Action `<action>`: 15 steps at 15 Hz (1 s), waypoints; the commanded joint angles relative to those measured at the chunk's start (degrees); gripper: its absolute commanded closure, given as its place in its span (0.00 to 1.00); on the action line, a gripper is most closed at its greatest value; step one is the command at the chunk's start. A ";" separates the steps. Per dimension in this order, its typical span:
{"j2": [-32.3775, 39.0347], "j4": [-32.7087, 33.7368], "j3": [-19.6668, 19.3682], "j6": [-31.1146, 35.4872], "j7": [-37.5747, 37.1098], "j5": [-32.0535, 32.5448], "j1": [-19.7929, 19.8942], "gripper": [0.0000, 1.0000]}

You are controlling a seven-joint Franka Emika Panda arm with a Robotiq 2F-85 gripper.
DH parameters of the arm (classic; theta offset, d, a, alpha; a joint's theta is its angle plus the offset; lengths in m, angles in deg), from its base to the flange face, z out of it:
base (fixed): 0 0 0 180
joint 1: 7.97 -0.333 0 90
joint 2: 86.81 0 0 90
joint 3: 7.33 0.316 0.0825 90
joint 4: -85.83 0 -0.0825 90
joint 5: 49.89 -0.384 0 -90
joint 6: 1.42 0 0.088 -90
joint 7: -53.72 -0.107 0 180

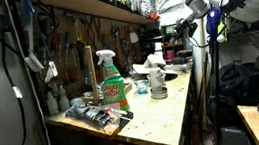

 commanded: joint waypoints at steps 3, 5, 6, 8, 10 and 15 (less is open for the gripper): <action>-5.94 -1.81 -2.43 -11.89 12.02 7.52 1.29 0.00; -7.59 -2.42 -2.27 -16.01 17.51 9.17 1.66 0.00; -8.57 -2.73 -2.35 -17.48 20.00 10.17 1.81 0.00; -10.34 -3.52 -2.92 -19.25 21.94 11.70 2.11 0.00; -12.38 -4.24 -5.18 -14.17 22.12 15.40 1.24 0.00; -11.08 -1.32 -4.35 -13.22 20.89 15.14 0.80 0.00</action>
